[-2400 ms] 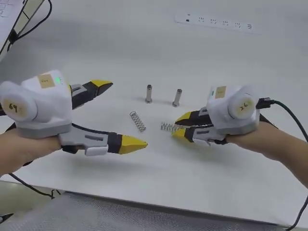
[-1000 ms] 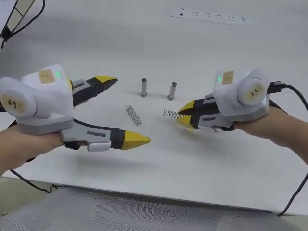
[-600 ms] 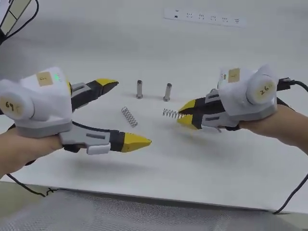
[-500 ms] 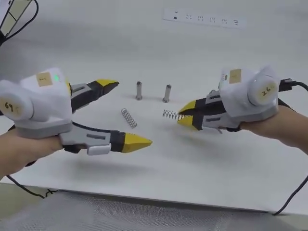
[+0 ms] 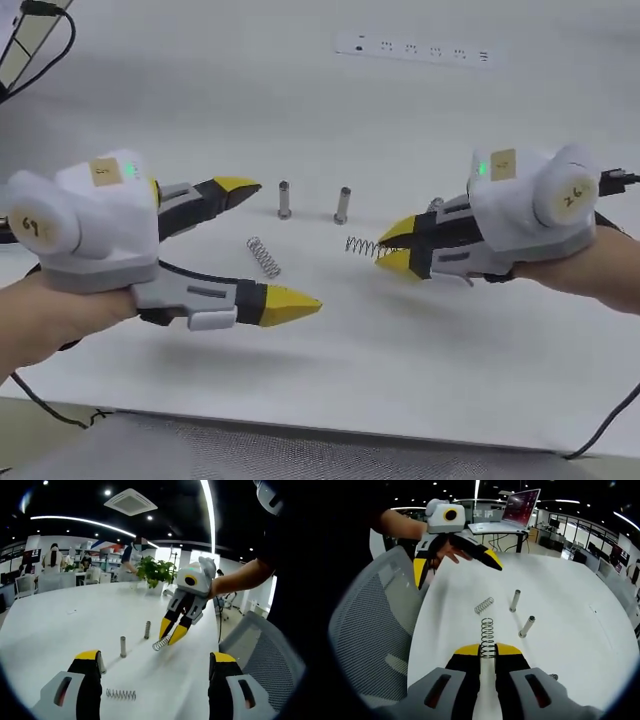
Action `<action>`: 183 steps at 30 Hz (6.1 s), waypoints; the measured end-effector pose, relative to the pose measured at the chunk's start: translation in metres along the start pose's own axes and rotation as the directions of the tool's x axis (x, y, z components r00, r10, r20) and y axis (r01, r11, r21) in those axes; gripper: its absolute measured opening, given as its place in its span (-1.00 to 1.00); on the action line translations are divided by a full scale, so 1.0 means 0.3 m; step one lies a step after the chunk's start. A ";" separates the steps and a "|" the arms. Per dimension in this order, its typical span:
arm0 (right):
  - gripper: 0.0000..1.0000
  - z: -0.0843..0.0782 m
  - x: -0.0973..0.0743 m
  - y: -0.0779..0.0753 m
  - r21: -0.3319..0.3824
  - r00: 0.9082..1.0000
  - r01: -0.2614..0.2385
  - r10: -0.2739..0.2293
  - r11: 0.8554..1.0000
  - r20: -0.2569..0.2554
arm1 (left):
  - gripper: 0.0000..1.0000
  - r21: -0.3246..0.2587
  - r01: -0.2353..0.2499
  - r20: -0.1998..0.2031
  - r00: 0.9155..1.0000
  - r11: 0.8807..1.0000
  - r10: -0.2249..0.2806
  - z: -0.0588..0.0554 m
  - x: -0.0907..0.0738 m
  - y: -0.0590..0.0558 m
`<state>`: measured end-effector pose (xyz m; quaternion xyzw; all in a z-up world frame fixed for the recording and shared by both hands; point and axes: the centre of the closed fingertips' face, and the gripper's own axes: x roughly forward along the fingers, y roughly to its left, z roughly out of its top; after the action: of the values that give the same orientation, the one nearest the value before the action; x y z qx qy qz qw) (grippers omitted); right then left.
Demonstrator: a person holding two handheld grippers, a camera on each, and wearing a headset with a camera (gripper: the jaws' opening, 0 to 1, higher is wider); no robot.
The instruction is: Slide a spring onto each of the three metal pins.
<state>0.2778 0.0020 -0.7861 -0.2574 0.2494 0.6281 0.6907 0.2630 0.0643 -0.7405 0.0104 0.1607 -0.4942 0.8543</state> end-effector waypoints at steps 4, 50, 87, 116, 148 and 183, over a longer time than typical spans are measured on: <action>-0.85 0.006 -0.009 0.010 -0.012 1.000 -0.010 0.010 1.000 0.001 | 0.69 0.003 0.016 -0.004 1.000 1.000 -0.016 0.001 0.015 -0.009; -0.85 0.077 -0.056 0.058 -0.122 0.996 -0.069 0.074 0.990 0.042 | -0.78 0.008 0.213 -0.019 0.977 0.977 -0.212 0.019 0.180 -0.097; -0.85 0.116 -0.074 0.084 -0.104 0.991 -0.086 0.096 0.991 0.093 | -0.95 -0.002 0.254 0.004 0.967 0.967 -0.254 0.041 0.162 -0.123; -0.83 0.100 -0.102 0.105 -0.048 0.990 -0.105 0.109 0.993 0.092 | -0.96 -0.027 0.296 0.005 0.955 0.955 -0.296 0.058 0.142 -0.157; -0.86 0.169 -0.136 0.110 -0.056 0.980 -0.116 0.123 0.992 0.157 | -0.96 -0.018 0.303 -0.008 0.953 0.953 -0.303 0.042 0.130 -0.147; -0.85 0.287 -0.131 0.132 -0.028 0.952 -0.126 0.129 0.992 0.278 | -0.96 0.011 0.303 -0.028 0.953 0.953 -0.303 0.026 0.151 -0.158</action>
<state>0.2367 0.0335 -0.6975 -0.1529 0.1625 0.7026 0.6757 0.2457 0.0007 -0.7393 -0.0014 0.1678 -0.6204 0.7661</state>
